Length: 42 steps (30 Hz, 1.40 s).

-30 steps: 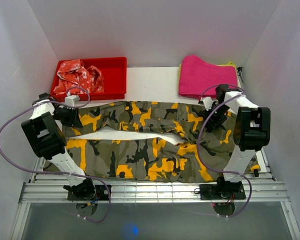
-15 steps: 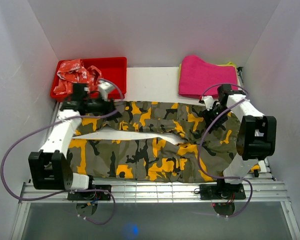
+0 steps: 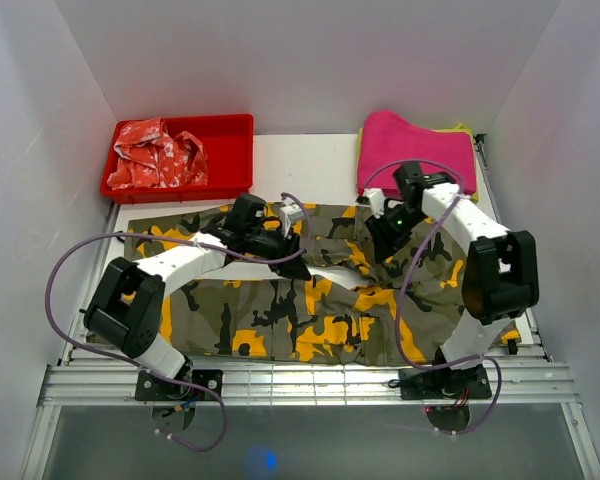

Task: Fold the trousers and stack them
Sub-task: Flatten the trousers out

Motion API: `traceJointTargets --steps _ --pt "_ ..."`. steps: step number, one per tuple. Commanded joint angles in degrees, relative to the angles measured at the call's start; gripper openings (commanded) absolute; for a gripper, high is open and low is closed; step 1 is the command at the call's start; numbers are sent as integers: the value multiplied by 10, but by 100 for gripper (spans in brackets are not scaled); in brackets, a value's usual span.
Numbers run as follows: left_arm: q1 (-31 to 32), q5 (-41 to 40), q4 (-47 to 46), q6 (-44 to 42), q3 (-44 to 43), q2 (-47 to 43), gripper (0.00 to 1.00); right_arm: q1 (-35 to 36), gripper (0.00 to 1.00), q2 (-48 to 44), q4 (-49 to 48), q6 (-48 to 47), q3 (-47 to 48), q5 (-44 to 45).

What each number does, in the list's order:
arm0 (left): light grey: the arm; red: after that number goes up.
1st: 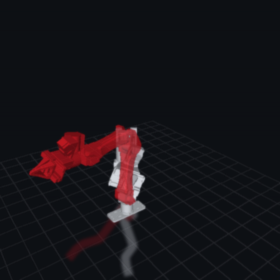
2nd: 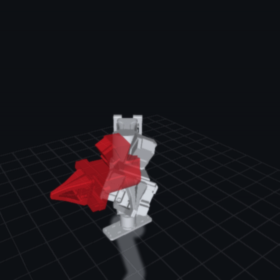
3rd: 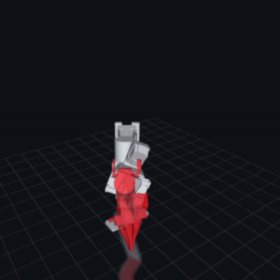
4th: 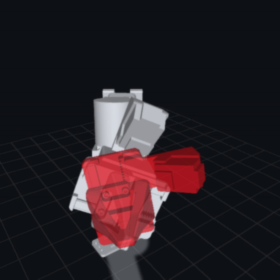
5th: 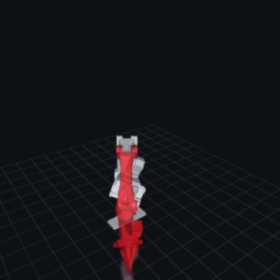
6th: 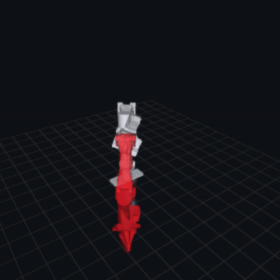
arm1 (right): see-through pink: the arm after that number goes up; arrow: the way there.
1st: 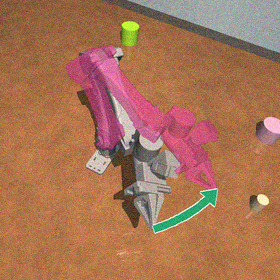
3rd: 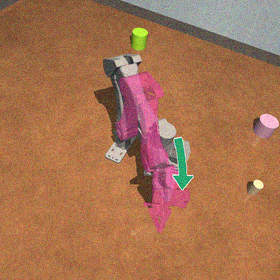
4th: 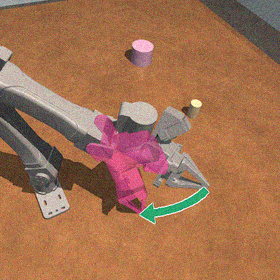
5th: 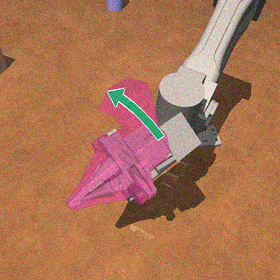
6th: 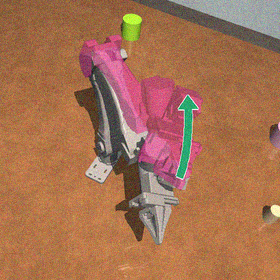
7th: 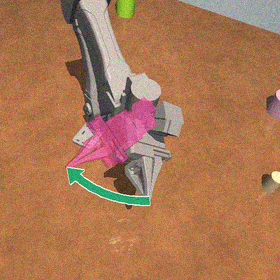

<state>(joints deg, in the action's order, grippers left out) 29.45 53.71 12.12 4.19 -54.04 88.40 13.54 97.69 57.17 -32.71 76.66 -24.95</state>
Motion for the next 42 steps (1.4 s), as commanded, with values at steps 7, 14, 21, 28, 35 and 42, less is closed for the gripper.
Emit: traceJointTargets --steps 7,14,21,28,35,42 --pt "23 -31 -53 18 -45 44 53 72 13 109 -59 47 -20 -17" --pt "44 -44 -98 -8 -72 69 65 66 20 64 -29 54 -8 -62" --pt "129 -134 -29 -157 -179 125 63 -54 27 22 -29 81 29 30" --pt "213 -219 -2 -163 -280 222 60 -82 20 36 -54 68 -84 82" --pt "260 -291 39 -164 -340 316 57 -121 20 89 -112 57 -125 160" --pt "255 -408 128 -186 -324 340 44 -155 20 116 -140 29 -126 205"
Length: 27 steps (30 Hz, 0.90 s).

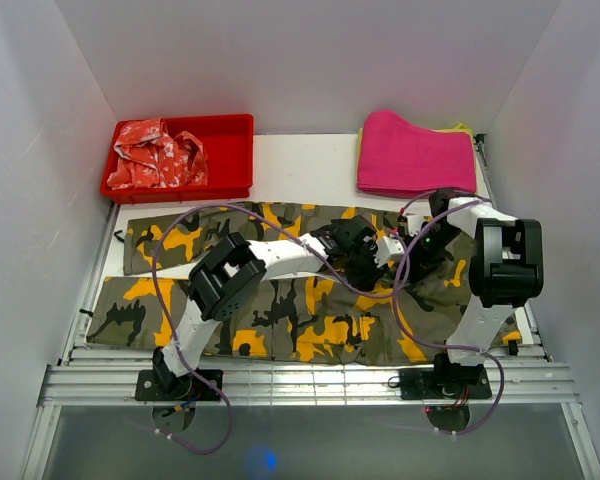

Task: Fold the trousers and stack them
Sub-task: Flatten the trousers out

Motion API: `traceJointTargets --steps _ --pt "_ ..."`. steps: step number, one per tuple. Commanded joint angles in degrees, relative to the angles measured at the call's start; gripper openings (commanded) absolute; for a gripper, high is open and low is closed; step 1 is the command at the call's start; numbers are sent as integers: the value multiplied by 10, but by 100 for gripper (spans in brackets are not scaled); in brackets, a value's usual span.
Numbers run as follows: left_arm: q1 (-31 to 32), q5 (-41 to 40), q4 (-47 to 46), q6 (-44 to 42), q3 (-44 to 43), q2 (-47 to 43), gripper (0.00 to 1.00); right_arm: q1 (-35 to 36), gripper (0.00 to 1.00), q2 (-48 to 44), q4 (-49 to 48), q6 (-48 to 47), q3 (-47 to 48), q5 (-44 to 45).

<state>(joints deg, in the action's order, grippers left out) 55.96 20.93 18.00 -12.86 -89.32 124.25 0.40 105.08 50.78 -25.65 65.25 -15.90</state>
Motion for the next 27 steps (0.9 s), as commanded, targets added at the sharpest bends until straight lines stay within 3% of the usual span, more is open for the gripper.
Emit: traceJointTargets --steps 1,5,10,17,21,24,27 --pt "-14 -83 70 -18 64 -29 43 -27 20 47 -79 -49 -11 117" --pt "-37 -102 72 -26 152 -93 40 -32 20 52 -85 -63 -10 126" --pt "-67 -105 74 -43 187 -156 41 -31 20 46 -66 -74 3 85" --pt "-71 -1 68 -54 70 -198 47 -25 20 10 -3 -77 51 -11" --pt "-43 32 63 -28 -25 -134 48 -26 25 -14 27 -61 84 -40" --pt "-21 36 25 0 -41 -102 48 -33 30 -32 41 -44 101 -35" --pt "-10 39 6 35 -62 -57 47 -53 28 -25 44 -37 102 -9"
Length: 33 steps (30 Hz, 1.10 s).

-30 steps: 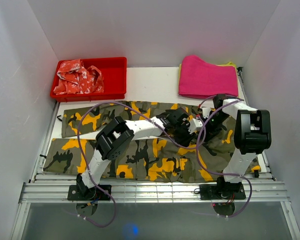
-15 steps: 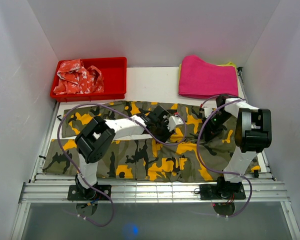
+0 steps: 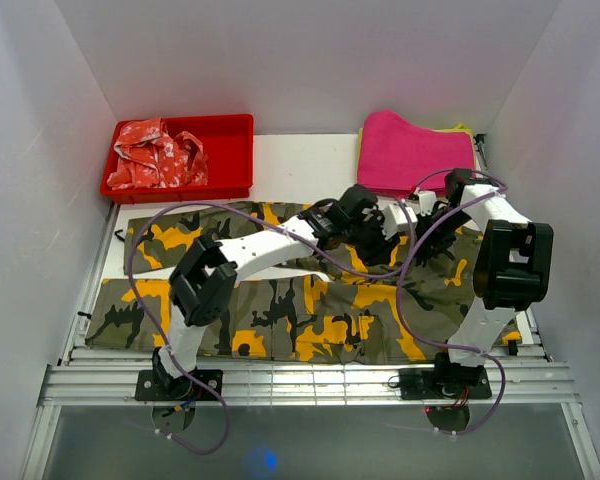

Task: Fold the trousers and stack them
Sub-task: Flatten the trousers out

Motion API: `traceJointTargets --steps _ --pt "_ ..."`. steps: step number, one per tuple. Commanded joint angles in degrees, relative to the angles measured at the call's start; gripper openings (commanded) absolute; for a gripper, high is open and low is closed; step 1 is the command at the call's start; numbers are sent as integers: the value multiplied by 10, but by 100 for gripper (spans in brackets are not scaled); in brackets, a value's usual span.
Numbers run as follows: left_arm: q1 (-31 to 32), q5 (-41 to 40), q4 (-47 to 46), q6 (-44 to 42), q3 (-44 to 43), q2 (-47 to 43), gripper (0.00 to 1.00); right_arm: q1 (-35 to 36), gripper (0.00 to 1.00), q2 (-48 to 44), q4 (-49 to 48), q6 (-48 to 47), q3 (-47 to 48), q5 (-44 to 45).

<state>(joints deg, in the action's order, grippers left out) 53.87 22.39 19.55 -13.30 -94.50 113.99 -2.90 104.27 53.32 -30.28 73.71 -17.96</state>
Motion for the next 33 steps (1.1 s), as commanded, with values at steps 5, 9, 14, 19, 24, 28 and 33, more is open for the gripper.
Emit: traceJointTargets --steps 5,9,14,19,24,28,33 --pt "12 21 -7 58 -19 97 45 -49 24 16 -5 1 -5 44" --pt "5 2 14 57 16 95 41 -59 23 44 -48 -12 -28 86" --pt "-45 35 27 66 105 36 42 -62 22 80 -61 -37 -9 93" --pt "-121 131 55 52 159 -105 64 -66 46 42 17 -107 80 42" --pt "-238 169 129 10 150 -177 73 -82 68 60 66 -176 206 65" --pt "-333 169 181 -54 153 -186 73 -99 74 142 97 -216 310 110" --pt "-432 144 224 -128 171 -163 64 -111 73 206 82 -250 354 159"
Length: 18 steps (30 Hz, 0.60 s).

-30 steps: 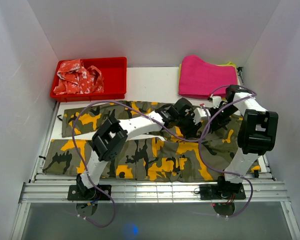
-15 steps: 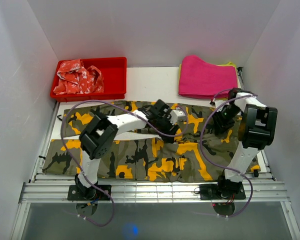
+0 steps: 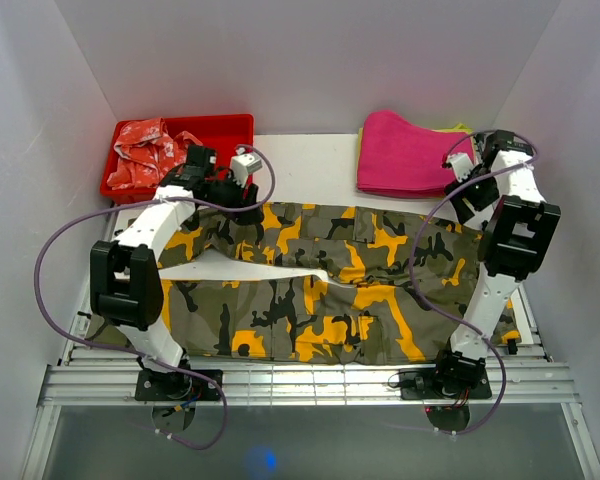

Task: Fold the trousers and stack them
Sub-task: Flatten the trousers out

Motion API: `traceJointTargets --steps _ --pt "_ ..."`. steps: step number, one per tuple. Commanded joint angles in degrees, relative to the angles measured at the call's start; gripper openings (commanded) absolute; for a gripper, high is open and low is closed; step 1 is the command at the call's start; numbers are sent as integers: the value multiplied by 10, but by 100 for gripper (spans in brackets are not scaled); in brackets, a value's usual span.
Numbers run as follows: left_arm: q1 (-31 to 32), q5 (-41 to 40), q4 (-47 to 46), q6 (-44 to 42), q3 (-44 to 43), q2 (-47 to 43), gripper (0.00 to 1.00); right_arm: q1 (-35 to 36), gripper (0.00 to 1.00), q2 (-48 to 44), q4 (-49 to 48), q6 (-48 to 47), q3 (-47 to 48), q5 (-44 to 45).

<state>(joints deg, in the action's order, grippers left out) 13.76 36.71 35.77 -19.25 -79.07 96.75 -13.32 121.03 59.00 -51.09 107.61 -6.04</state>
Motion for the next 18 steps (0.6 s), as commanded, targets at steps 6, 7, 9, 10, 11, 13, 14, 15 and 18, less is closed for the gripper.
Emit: traceJointTargets --steps 6,7,9,10,11,13,14,15,18 --pt "-92 -72 28 -113 90 19 62 -6 73 68 -6 -66 -6 81" --pt "-98 -83 23 -119 98 25 62 -7 72 71 -7 -80 -13 82" --pt "-117 -107 15 -130 112 32 61 -7 68 66 -6 -95 -43 81" --pt "-123 -115 9 -135 129 34 60 -7 67 64 -6 -102 -54 80" --pt "-133 -130 -2 -143 138 35 60 -7 65 61 -6 -116 -64 78" --pt "-137 -144 -10 -153 162 40 60 -7 55 56 -8 -125 -82 77" --pt "-137 -154 -16 -161 170 45 60 -7 51 57 -10 -132 -85 77" --pt "-137 -161 -17 -163 177 50 60 -7 42 59 -12 -132 -83 80" --pt "-137 -171 -10 -171 206 73 52 -6 23 66 -20 -132 -72 91"
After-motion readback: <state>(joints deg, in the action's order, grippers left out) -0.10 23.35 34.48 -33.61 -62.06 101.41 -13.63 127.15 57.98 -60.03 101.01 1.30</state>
